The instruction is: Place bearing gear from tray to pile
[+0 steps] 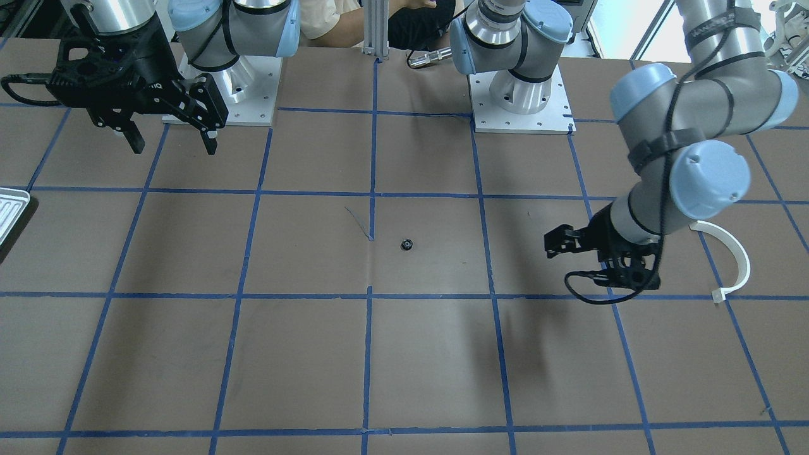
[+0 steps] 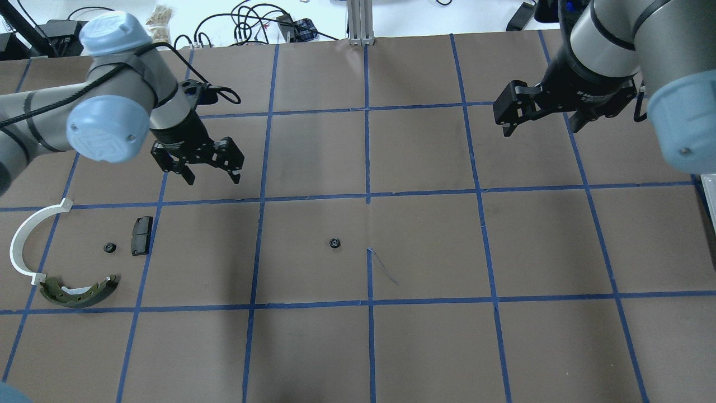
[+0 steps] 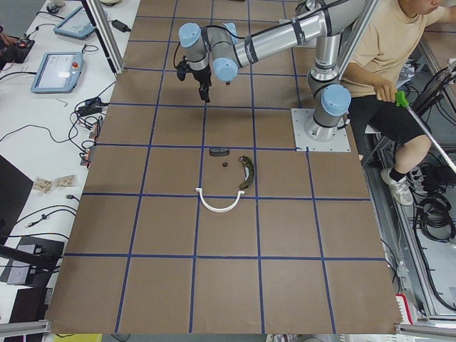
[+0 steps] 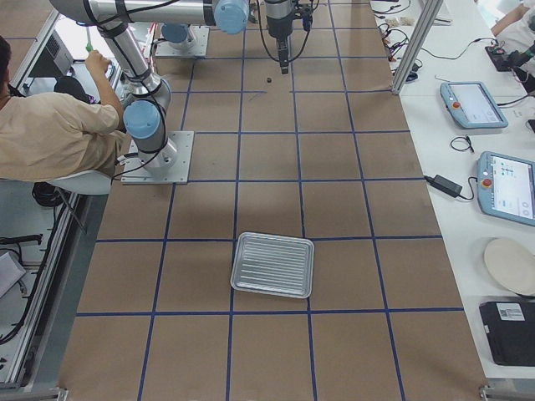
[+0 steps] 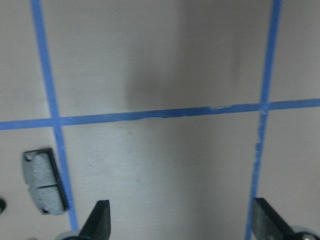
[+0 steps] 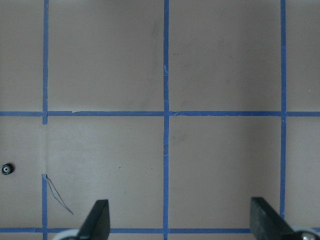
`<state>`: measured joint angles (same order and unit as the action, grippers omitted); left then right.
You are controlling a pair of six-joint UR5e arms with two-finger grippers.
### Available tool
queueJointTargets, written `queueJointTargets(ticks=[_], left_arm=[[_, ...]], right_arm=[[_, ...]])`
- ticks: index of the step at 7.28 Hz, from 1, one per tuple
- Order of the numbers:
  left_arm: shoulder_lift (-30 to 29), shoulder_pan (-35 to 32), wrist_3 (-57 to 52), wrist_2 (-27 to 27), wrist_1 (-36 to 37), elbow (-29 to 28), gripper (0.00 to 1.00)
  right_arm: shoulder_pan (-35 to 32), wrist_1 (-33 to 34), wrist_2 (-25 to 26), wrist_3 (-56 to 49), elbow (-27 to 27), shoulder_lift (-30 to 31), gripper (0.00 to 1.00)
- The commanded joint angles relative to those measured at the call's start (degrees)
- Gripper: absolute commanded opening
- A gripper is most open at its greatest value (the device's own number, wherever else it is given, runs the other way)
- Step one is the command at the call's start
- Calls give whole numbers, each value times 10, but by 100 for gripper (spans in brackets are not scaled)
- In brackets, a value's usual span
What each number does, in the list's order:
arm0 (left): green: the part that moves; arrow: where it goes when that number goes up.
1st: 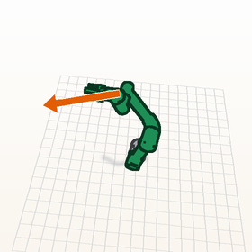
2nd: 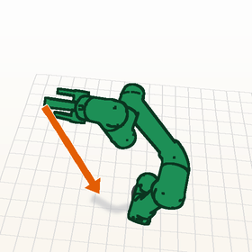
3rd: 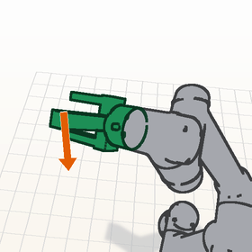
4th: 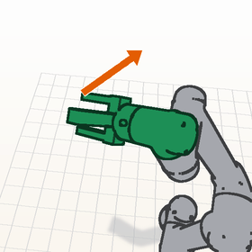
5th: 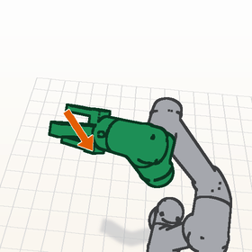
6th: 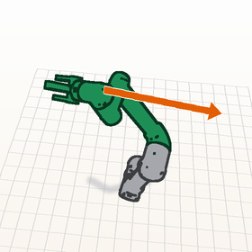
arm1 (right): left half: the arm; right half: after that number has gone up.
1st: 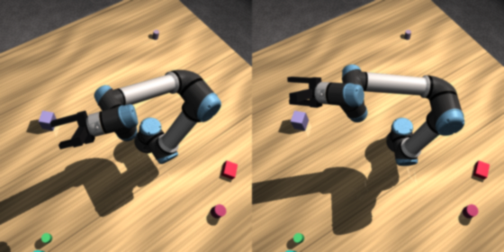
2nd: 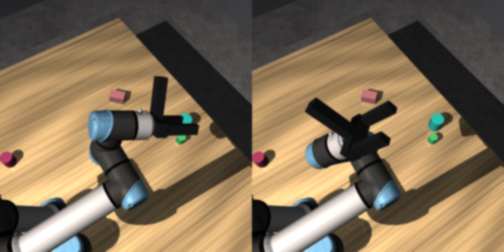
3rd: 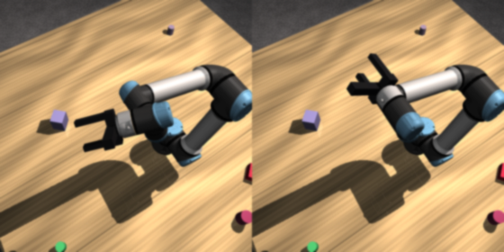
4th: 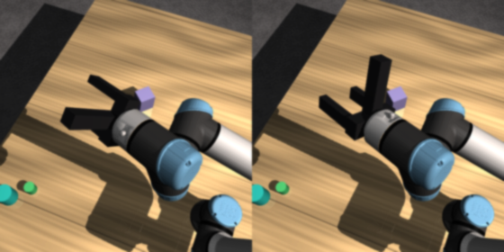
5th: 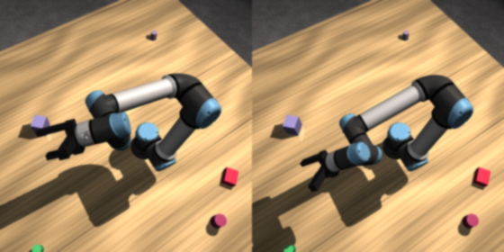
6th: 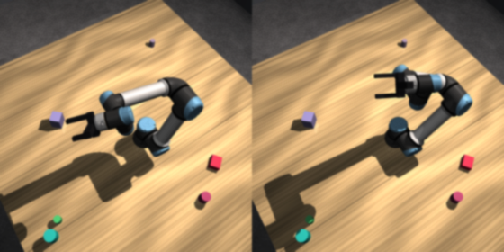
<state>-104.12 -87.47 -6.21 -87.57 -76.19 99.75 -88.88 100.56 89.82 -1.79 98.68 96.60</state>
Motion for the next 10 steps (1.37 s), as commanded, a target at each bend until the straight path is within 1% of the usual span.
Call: queueJointTargets(ticks=[1,2,3,5,6,7,8,9,10], left_arm=[[-20,-94,117,3,5,2,100],[-31,-121,145,3,17,13,100],[-37,-144,186,15,57,38,100],[-64,-177,249,19,176,92,100],[-71,-194,270,18,193,107,100],[-76,-200,290,19,194,107,100],[-78,-203,290,19,194,110,97],[-79,-203,290,24,194,110,83],[-82,-203,291,30,195,108,74]], right_arm=[[0,4,-1,-2,8,0,100],[0,6,-2,-1,8,0,100],[0,5,-2,-2,8,0,100],[1,6,-4,-2,5,0,100],[2,6,-7,-2,3,-4,100],[5,6,0,-8,-1,-5,100],[5,10,-10,-26,-2,-10,100],[6,12,-10,-26,-9,-27,100],[5,17,-9,-24,-33,-36,100]])
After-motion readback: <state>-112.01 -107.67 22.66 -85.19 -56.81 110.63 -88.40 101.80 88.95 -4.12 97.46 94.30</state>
